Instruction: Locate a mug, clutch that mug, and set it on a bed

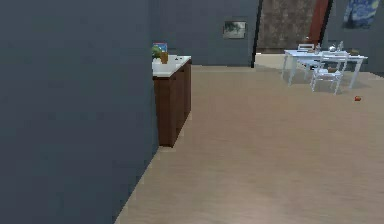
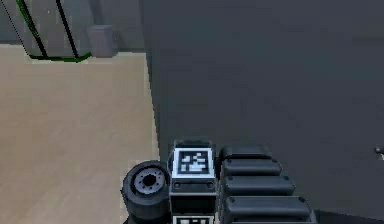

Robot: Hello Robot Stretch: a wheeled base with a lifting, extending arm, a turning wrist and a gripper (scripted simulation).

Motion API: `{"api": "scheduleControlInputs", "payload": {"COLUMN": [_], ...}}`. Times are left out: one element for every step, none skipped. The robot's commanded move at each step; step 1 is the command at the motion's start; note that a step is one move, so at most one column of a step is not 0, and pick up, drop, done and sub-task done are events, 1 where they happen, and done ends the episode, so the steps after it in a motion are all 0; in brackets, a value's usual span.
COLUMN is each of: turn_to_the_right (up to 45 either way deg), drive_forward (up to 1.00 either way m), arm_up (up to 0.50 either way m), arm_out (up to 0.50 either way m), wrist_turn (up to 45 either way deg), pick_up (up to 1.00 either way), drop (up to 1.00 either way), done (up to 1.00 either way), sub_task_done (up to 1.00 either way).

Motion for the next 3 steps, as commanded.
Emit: {"api": "scheduleControlInputs", "payload": {"turn_to_the_right": [15.0, 0.0, 0.0], "drive_forward": [0.0, 1.0, 1.0], "arm_up": [0.0, 0.0, 0.0], "arm_out": [0.0, 0.0, 0.0], "wrist_turn": [0.0, 0.0, 0.0], "pick_up": [0.0, 0.0, 0.0], "drop": [0.0, 0.0, 0.0], "done": [0.0, 0.0, 0.0], "sub_task_done": [0.0, 0.0, 0.0]}}
